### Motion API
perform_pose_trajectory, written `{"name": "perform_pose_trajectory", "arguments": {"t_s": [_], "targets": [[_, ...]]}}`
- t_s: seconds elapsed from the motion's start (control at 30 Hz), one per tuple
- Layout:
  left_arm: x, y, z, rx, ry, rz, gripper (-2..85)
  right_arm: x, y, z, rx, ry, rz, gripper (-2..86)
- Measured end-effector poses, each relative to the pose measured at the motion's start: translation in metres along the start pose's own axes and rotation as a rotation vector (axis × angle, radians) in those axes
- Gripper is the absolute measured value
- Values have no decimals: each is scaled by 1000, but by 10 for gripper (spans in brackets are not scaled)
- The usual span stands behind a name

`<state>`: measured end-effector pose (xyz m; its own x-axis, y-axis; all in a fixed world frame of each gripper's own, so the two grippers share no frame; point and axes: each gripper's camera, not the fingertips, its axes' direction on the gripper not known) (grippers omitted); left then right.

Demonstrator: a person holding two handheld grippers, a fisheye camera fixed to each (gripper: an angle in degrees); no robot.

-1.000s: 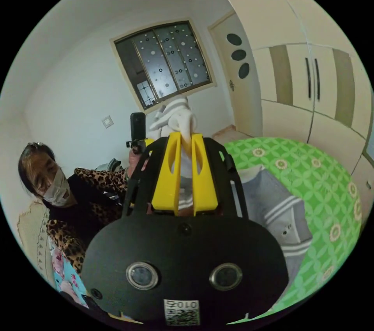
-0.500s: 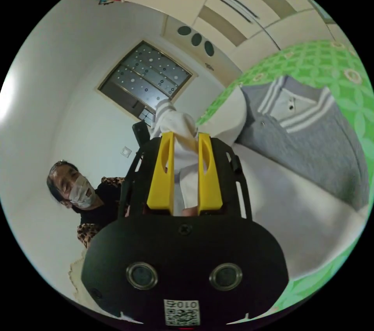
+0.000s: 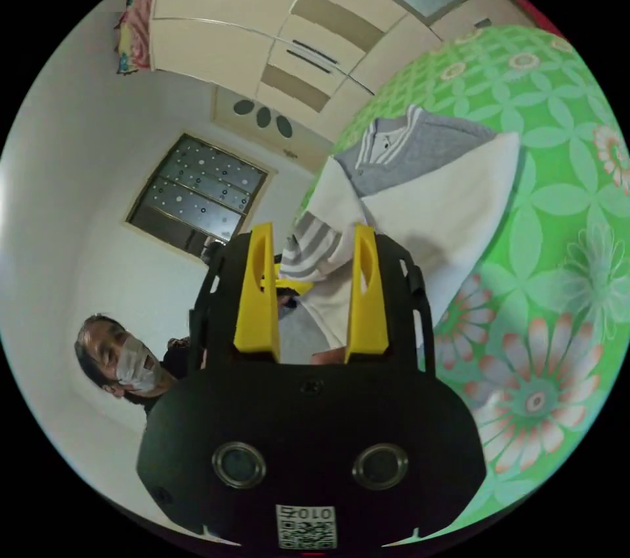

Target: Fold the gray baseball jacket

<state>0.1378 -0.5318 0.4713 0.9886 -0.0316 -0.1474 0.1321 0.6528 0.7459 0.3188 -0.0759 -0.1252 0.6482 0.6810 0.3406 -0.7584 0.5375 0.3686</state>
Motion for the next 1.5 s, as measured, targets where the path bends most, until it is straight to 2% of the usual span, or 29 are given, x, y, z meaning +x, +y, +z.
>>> {"name": "perform_pose_trajectory", "arguments": {"t_s": [0.13,0.3,0.43,0.5,0.67,0.73,0.83,0.9,0.93,1.0,1.07,1.13,1.2,1.27,1.37,1.43,1.5], "targets": [[46,-12,14,-118,-181,138,28,-1,0,6,-13,-54,65,183],[127,-11,41,-226,-567,463,29,-7,-2,23,-137,145,130,175],[162,6,60,-264,-804,667,30,-15,11,24,-179,279,98,96],[176,23,64,-243,-940,778,29,-15,17,21,-194,268,88,62],[160,41,40,-184,-962,780,23,-11,37,11,-171,245,107,53],[140,43,25,-186,-911,723,20,-11,45,8,-155,206,103,52],[88,36,-10,-189,-716,525,14,-27,63,0,-82,48,-14,52],[24,24,-51,-117,-360,298,10,-34,72,-8,-20,96,-27,51],[4,21,-59,-107,-251,243,9,-40,75,-9,-13,146,-51,51],[-77,15,-68,-81,139,37,8,-42,77,-4,-45,185,-26,51],[-133,23,-62,-46,358,-108,6,-43,78,0,-82,219,8,50],[-177,37,-54,-31,483,-221,3,-46,83,-5,-64,254,30,50],[-228,62,-57,67,697,-358,0,-48,89,-10,-61,265,32,51],[-252,72,-62,143,815,-401,-1,-52,96,-11,-87,223,25,51],[-262,52,-57,79,684,-396,-1,-67,106,-15,-41,192,-45,53],[-270,40,-41,73,695,-400,-1,-86,116,-22,35,138,-161,54],[-282,33,0,-30,701,-428,-2,-93,126,-32,110,172,-117,55]]}}
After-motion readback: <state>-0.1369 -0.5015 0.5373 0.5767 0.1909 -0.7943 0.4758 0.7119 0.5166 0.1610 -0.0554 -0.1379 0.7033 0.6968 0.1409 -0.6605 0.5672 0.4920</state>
